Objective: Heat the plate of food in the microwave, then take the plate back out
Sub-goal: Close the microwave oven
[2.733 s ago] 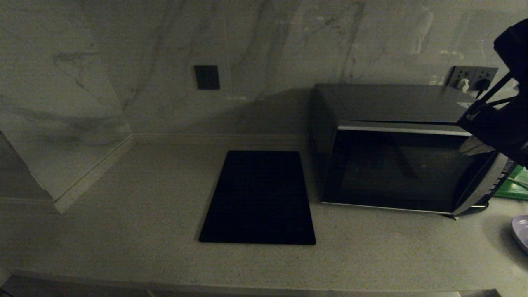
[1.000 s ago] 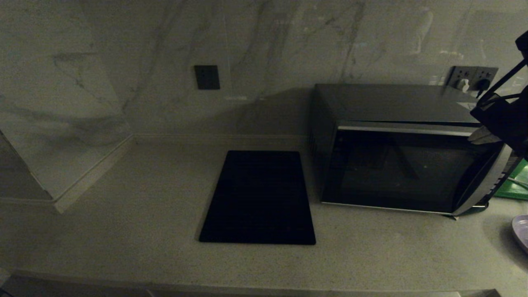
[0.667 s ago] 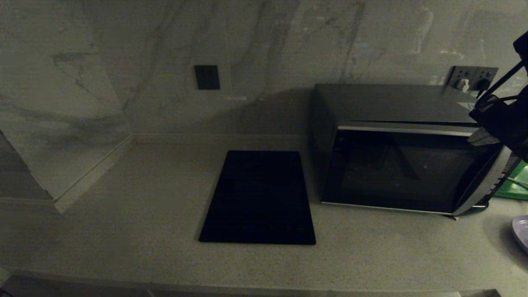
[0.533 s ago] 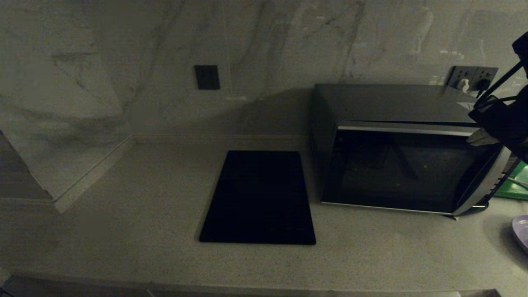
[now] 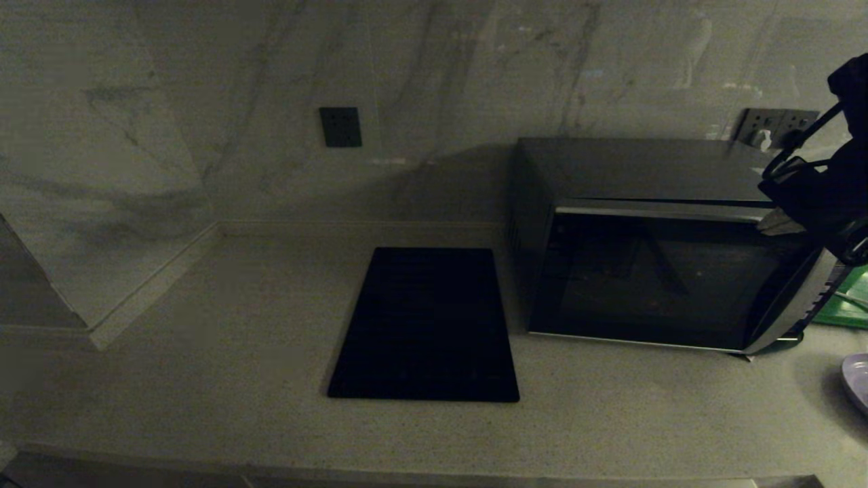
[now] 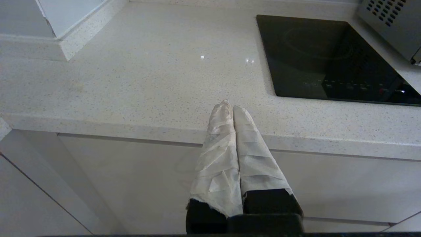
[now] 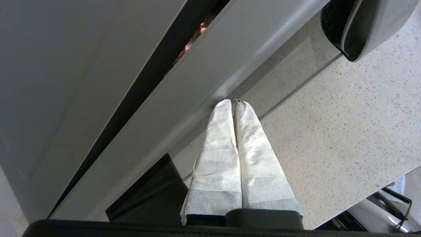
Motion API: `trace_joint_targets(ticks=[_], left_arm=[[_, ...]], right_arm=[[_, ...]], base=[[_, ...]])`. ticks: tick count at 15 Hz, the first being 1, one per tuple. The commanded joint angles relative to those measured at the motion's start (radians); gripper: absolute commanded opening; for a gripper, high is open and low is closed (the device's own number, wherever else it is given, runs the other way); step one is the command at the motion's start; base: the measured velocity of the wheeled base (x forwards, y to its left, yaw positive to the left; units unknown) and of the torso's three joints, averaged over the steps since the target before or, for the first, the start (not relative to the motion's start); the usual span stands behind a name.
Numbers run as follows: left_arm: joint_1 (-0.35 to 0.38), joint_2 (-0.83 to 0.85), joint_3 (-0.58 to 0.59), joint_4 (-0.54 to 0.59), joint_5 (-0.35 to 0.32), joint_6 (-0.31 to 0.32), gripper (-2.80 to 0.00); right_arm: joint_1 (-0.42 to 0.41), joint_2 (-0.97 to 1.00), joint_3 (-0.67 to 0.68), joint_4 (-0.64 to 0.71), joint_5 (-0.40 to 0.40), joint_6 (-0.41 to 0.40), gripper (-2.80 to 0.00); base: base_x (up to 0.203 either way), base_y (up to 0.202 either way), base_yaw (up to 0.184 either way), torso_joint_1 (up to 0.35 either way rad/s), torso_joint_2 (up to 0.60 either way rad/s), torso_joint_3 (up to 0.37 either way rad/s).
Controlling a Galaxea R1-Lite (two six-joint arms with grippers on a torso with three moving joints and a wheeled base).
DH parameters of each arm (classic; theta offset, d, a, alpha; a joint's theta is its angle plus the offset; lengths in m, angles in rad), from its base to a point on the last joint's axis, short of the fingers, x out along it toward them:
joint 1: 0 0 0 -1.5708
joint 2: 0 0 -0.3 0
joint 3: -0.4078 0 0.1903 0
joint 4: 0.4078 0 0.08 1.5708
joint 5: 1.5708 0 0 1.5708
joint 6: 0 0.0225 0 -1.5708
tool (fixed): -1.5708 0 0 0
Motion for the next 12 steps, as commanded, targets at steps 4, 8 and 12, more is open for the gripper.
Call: trace_joint_targets(ticks=[4, 8, 12], left_arm=[[0.0, 0.001, 0.0, 0.0, 0.0, -0.001, -2.8], [0.0, 0.002, 0.0, 0.0, 0.0, -0.001, -2.8], [0.0, 0.001, 0.0, 0.0, 0.0, -0.001, -2.8]], right_arm=[[0.0, 0.024, -0.002, -0.031, -0.001, 0.004, -2.8], [-0.002, 0.038, -0.004, -0.032, -0.001, 0.005, -2.8], [-0.002, 0.045, -0.023, -0.034, -0.001, 0.005, -2.8]], base=[[0.0, 0.0, 0.0, 0.0, 0.0, 0.0], [0.0, 0.0, 0.0, 0.0, 0.0, 0.0], [0.0, 0.0, 0.0, 0.0, 0.0, 0.0]])
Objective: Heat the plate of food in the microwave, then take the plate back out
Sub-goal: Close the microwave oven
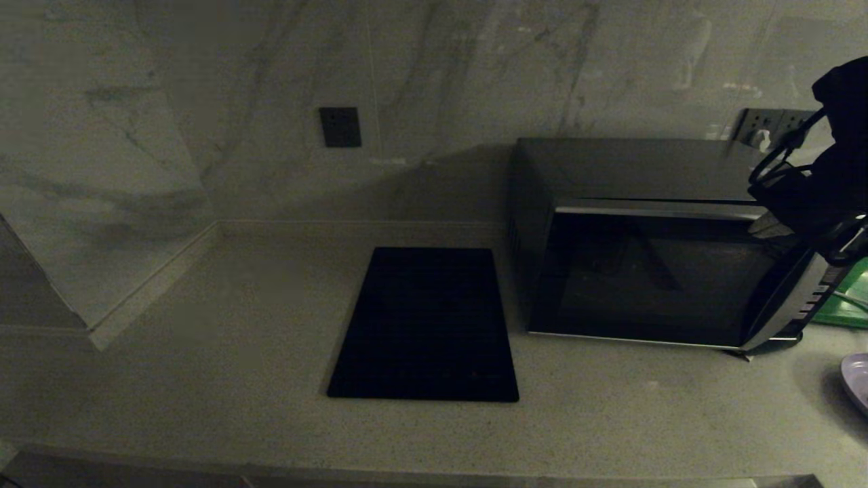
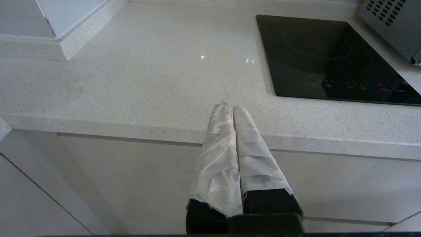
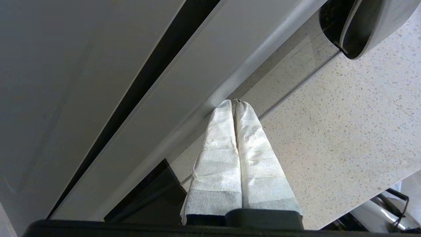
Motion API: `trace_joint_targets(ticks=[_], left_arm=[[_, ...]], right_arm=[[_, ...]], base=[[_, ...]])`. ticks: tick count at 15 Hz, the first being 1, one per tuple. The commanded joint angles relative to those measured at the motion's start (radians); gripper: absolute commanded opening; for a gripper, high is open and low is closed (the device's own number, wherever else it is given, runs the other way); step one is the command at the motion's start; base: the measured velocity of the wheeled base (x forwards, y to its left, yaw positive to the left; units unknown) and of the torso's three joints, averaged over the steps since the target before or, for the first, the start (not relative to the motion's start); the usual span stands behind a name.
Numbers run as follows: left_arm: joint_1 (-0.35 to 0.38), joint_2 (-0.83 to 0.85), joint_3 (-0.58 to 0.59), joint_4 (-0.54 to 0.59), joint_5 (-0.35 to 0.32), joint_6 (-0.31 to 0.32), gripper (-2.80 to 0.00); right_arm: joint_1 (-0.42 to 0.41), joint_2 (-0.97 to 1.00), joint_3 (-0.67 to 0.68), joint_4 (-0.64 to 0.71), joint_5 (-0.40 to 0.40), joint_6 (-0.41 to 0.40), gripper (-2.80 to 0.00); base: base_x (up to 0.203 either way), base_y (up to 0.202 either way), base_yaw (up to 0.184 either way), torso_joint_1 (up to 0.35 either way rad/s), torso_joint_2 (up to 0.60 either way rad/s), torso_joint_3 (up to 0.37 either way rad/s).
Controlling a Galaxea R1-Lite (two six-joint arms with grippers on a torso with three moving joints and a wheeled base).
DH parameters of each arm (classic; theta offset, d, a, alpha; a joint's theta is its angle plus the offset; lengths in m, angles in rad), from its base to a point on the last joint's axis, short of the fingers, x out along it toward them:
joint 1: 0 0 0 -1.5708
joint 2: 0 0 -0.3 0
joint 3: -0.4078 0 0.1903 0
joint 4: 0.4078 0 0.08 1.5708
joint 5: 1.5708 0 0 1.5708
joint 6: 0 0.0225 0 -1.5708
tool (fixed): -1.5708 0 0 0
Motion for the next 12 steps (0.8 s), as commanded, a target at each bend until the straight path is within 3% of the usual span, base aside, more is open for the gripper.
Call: trace_joint_targets(ticks=[1, 12], left_arm=[[0.0, 0.0, 0.0, -0.001, 0.0, -0.001, -2.8], [0.0, 0.0, 0.0, -0.001, 0.0, -0.001, -2.8]], right_arm=[[0.0, 0.011, -0.016, 0.0, -0.001, 0.005, -2.8], [0.0, 0.029, -0.019, -0.052, -0.003, 0.005, -2.8]], base=[[0.0, 0.0, 0.0, 0.0, 0.0, 0.0], [0.0, 0.0, 0.0, 0.0, 0.0, 0.0]])
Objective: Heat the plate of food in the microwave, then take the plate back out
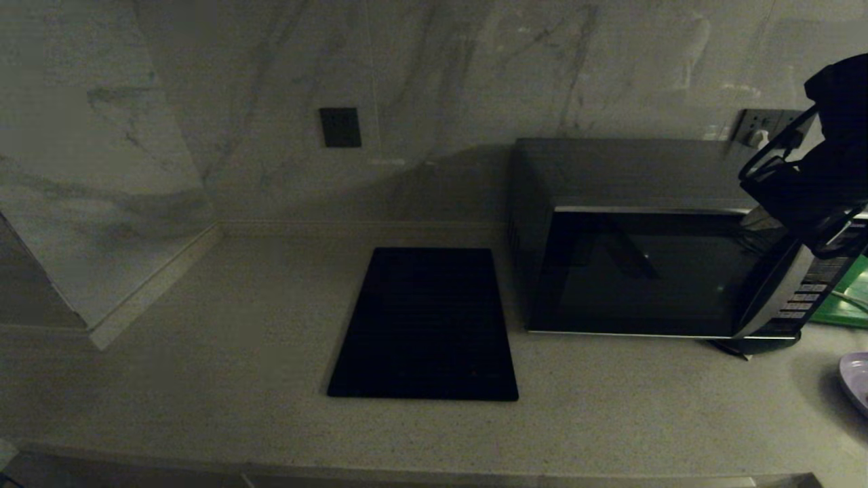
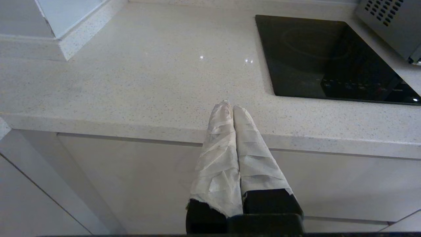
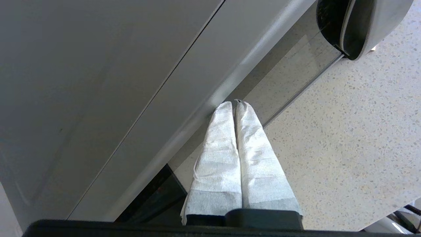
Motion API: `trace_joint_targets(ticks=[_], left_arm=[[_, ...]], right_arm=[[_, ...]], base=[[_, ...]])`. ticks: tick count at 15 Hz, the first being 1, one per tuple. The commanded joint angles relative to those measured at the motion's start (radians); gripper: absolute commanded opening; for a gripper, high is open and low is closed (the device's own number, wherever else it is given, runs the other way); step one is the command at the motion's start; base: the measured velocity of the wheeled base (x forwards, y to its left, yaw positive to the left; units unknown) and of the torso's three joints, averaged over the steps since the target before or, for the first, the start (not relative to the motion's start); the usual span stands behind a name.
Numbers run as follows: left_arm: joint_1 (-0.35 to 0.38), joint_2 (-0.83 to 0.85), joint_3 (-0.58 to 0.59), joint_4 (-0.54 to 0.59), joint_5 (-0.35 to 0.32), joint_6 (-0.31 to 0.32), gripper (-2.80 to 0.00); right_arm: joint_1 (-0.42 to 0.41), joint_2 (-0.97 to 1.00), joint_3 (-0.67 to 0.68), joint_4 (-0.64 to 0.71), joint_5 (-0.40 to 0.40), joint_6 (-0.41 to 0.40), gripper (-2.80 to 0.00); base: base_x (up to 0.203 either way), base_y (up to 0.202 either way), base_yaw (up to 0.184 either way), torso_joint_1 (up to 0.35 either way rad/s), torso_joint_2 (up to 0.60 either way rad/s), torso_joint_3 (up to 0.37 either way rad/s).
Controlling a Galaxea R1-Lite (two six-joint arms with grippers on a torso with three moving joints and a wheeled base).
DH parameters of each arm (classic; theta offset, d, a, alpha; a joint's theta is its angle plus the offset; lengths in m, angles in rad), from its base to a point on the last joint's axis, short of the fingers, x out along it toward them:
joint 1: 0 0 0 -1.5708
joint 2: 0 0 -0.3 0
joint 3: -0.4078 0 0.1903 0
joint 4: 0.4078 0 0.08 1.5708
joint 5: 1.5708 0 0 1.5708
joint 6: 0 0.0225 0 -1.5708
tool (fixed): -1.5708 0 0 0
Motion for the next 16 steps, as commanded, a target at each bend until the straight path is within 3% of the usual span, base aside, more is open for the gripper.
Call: trace_joint_targets(ticks=[1, 8, 16], left_arm=[[0.0, 0.0, 0.0, -0.001, 0.0, -0.001, -2.8], [0.0, 0.0, 0.0, -0.001, 0.0, -0.001, -2.8], [0.0, 0.0, 0.0, -0.001, 0.0, -0.001, -2.8]], right_arm=[[0.0, -0.012, 0.008, 0.007, 0.0, 0.005, -2.8], [-0.016, -0.211, 0.149, 0.007, -0.006, -0.03, -2.8], [-0.096, -0.591, 0.347, 0.003, -0.013, -0.307, -2.8]], base=[[0.0, 0.0, 0.0, 0.0, 0.0, 0.0], [0.0, 0.0, 0.0, 0.0, 0.0, 0.0], [0.0, 0.0, 0.0, 0.0, 0.0, 0.0]])
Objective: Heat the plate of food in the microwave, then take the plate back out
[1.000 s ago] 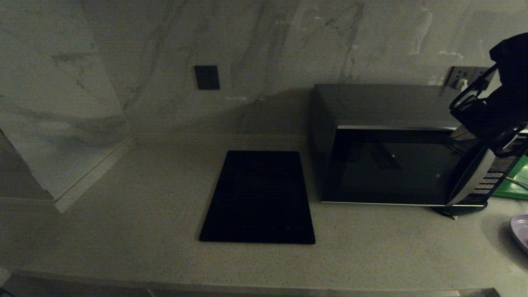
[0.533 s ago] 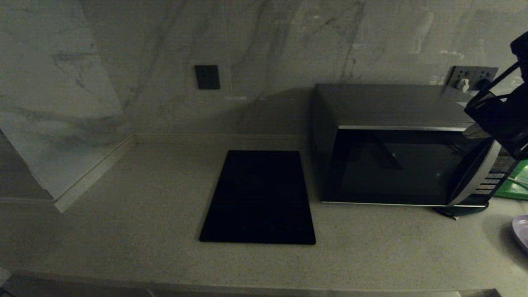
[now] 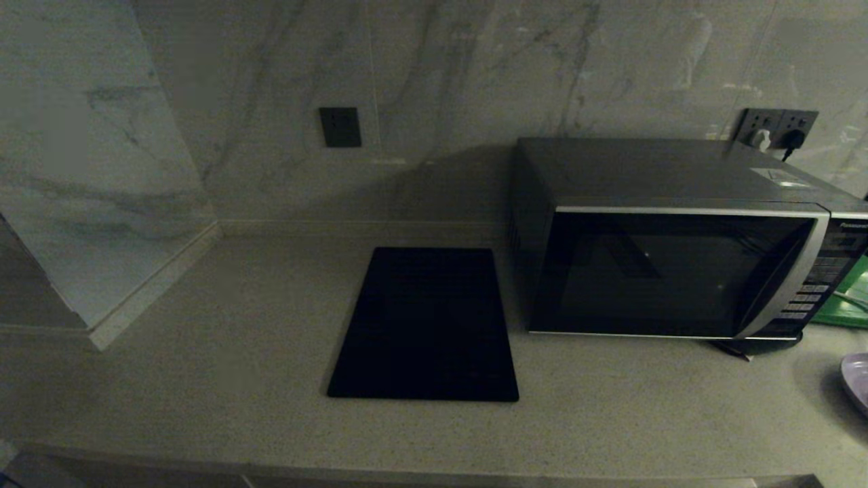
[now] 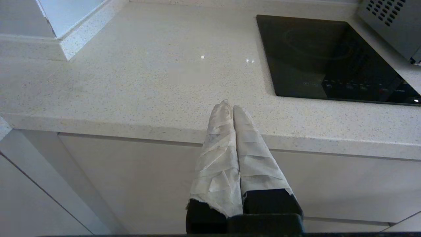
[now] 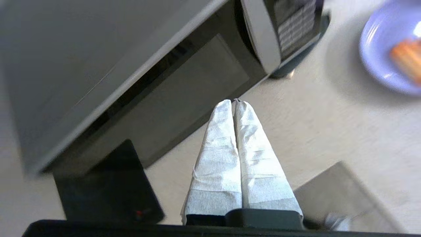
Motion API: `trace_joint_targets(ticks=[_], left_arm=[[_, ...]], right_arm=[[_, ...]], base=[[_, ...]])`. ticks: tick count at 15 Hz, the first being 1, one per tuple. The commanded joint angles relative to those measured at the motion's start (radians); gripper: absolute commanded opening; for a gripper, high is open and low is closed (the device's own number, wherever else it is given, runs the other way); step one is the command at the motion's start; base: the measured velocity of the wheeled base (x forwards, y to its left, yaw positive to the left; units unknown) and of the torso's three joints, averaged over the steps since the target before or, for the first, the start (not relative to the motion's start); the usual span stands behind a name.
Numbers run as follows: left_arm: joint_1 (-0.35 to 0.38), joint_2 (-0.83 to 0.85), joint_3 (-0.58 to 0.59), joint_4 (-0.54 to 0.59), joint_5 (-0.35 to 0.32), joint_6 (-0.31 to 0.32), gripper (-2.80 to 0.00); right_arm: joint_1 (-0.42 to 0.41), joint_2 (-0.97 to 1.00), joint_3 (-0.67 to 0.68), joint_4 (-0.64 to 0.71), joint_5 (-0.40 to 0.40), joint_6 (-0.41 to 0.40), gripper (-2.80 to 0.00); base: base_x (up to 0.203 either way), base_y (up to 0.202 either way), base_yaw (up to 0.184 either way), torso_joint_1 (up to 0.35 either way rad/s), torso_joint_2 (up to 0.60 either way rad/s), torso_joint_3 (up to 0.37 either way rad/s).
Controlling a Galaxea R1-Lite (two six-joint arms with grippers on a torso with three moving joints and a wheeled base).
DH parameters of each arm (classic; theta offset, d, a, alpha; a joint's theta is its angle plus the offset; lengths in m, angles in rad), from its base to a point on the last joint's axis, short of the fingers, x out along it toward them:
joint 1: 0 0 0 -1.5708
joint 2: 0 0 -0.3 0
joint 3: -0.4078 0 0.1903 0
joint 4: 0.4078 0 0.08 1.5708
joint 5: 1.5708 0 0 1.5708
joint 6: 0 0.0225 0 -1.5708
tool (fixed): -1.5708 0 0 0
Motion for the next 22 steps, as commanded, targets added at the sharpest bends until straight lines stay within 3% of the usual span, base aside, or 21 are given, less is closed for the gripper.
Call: trace_joint_targets(ticks=[1, 5, 9, 16, 22], left_arm=[[0.0, 0.001, 0.0, 0.0, 0.0, -0.001, -2.8], [0.0, 0.001, 0.0, 0.0, 0.0, -0.001, -2.8], [0.0, 0.0, 0.0, 0.0, 0.0, -0.001, -2.8], [0.0, 0.001, 0.0, 0.0, 0.0, -0.001, -2.8], [0.0, 0.0, 0.0, 0.0, 0.0, -0.001, -2.8]], right_arm=[[-0.004, -0.157, 0.03, -0.002, 0.003, -0.068, -2.8], [0.044, -0.353, 0.122, -0.068, 0.012, -0.257, -2.8], [0.145, -0.584, 0.204, -0.098, 0.025, -0.389, -2.8], [0.235, -1.023, 0.466, -0.076, 0.017, -0.49, -2.8], [0.175, -1.218, 0.618, 0.031, 0.064, -0.482, -2.8]], base=[[0.0, 0.0, 0.0, 0.0, 0.0, 0.0], [0.0, 0.0, 0.0, 0.0, 0.0, 0.0], [0.0, 0.0, 0.0, 0.0, 0.0, 0.0], [0.0, 0.0, 0.0, 0.0, 0.0, 0.0], [0.0, 0.0, 0.0, 0.0, 0.0, 0.0]])
